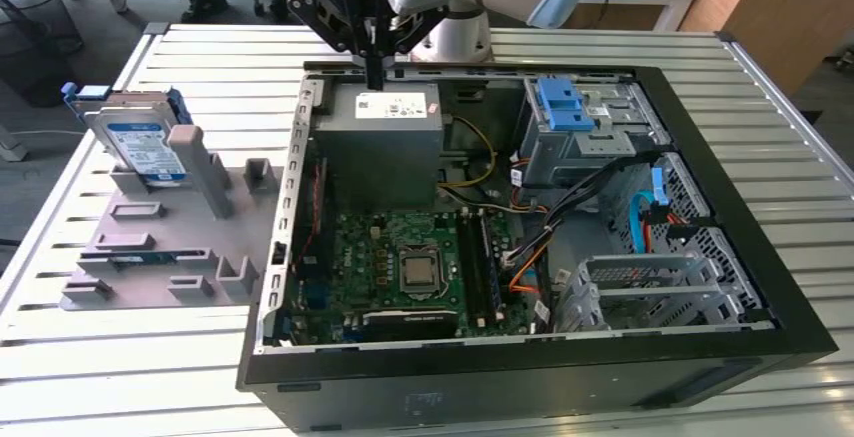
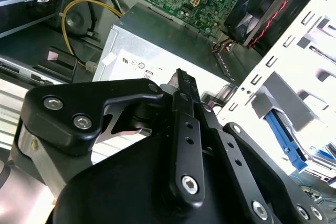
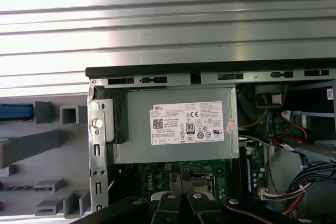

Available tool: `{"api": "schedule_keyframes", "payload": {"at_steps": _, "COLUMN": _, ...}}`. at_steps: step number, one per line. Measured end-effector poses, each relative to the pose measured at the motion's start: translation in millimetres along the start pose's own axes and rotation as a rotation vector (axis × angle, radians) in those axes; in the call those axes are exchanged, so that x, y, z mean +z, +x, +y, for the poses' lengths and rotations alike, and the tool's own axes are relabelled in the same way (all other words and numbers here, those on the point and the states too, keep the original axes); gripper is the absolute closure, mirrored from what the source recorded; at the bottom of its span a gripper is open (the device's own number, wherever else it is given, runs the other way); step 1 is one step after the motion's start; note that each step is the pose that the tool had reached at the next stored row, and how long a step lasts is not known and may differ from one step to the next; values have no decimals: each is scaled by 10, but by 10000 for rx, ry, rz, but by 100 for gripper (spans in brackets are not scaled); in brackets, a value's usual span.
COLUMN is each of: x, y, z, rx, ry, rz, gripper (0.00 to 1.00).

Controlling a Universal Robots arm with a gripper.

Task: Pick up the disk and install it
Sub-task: 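Reach for the disk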

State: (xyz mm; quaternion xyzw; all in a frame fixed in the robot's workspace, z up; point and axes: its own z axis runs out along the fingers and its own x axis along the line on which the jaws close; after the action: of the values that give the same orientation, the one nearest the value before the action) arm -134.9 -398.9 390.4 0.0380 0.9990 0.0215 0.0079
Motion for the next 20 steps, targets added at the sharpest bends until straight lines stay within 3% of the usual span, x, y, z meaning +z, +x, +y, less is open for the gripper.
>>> {"api": "schedule_keyframes", "payload": {"at_steps": 20, "x": 0, "y": 37, "z": -3, "rx": 0, "ry": -1, "rz": 0, "gripper": 89}}
